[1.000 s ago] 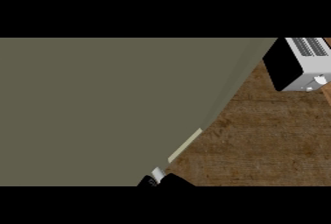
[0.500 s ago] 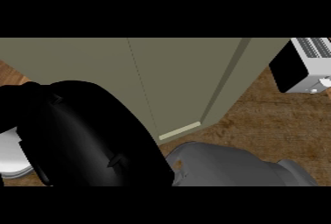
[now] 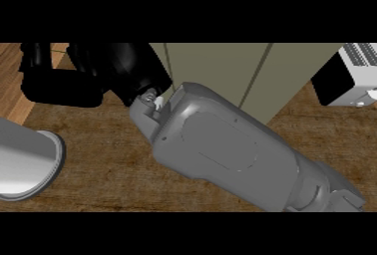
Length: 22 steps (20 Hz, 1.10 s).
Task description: Pick up the wine, place it into the cabinet and close the cabinet
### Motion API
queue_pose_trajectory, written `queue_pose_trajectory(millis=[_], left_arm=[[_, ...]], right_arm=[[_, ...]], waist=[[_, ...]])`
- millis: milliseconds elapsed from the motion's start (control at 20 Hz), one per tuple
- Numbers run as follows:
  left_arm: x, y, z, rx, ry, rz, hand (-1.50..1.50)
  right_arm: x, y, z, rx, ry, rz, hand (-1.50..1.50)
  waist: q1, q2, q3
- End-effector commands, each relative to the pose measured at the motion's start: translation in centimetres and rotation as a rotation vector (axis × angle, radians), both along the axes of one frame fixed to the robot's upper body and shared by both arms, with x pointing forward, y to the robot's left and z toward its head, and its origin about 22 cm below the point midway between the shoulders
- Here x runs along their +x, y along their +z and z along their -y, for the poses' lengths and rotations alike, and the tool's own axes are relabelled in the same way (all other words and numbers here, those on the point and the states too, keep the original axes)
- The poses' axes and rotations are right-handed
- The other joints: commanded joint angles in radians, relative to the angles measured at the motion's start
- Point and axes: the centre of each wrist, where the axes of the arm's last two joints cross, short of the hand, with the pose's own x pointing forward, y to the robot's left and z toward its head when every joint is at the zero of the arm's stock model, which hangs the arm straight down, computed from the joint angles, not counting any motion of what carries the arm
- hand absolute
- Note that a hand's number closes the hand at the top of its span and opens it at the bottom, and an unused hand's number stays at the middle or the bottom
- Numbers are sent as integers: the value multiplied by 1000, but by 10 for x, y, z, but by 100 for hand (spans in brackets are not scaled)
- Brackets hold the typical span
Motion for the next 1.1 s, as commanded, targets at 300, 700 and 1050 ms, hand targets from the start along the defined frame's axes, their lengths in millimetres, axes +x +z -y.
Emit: queue_pose_trajectory(millis=[300, 700, 1050], left_arm=[[10, 13, -12, 5, 22, 36, 150], [9, 20, -4, 4, 25, 30, 150], [12, 23, -3, 5, 30, 37, 150]], right_arm=[[71, -39, 19, -50, -150, -41, 150], [96, -74, 71, -107, -226, 7, 150], [102, -75, 85, -115, -235, 49, 150]], waist=[[-16, 8, 0], [-14, 20, 2], [-19, 25, 0]])
